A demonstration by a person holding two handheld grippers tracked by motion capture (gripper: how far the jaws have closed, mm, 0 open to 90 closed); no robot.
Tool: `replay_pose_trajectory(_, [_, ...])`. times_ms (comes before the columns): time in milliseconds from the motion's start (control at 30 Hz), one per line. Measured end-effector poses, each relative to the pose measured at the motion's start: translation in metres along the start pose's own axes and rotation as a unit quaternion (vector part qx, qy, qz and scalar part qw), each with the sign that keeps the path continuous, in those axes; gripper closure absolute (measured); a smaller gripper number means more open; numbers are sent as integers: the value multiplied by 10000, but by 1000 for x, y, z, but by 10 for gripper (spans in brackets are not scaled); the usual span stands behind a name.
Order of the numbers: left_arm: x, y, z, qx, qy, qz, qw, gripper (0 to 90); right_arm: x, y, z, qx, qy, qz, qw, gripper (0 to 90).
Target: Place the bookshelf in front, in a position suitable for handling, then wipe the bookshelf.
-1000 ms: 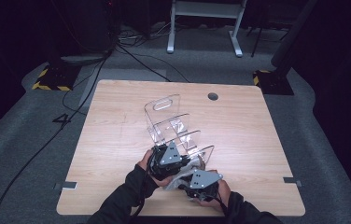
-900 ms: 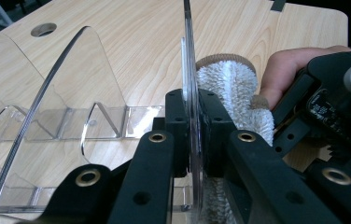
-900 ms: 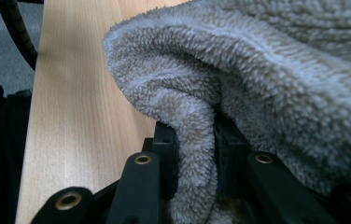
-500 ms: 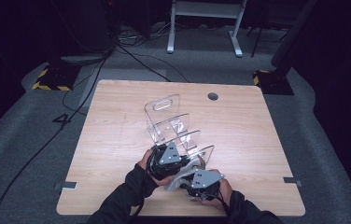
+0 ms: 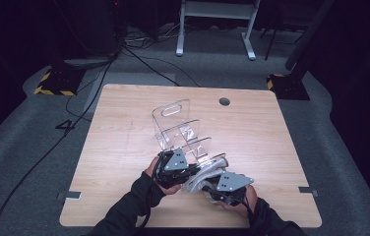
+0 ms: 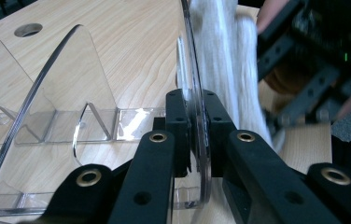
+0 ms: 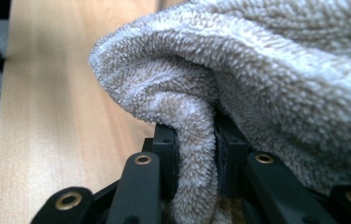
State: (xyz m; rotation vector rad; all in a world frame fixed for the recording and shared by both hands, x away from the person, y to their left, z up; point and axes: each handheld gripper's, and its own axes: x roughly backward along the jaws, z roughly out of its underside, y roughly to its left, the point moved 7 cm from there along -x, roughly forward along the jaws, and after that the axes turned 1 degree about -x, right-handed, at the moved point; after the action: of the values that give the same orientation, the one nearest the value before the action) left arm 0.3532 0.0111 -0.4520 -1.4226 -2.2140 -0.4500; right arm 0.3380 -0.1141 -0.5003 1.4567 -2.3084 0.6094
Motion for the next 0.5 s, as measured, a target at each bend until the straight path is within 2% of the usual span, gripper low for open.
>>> replay_pose_trajectory(167, [0,0,0,-37,16,-22,10000,846,21,-18,0,-250,-198,329,9989,743])
replay_pose_trajectory(200, [0,0,0,-37,16,-22,10000,846,21,-18,0,-250,-198,329,9989,743])
replay_pose_trajectory(233, [0,0,0,-19,-2,-11,10000,846,32,-25,-4,-323,-330,464,9979,742])
replay_pose_trajectory(267, [0,0,0,-20,-12,-12,10000,846,35,-27,-5,-356,-379,498,9974,743])
replay_pose_trajectory(400, [0,0,0,-22,-9,-11,10000,846,50,-35,-15,-401,-629,677,9949,742])
replay_pose_trajectory(500, [0,0,0,-5,-17,7,10000,846,54,-36,-23,-360,-757,748,9937,743])
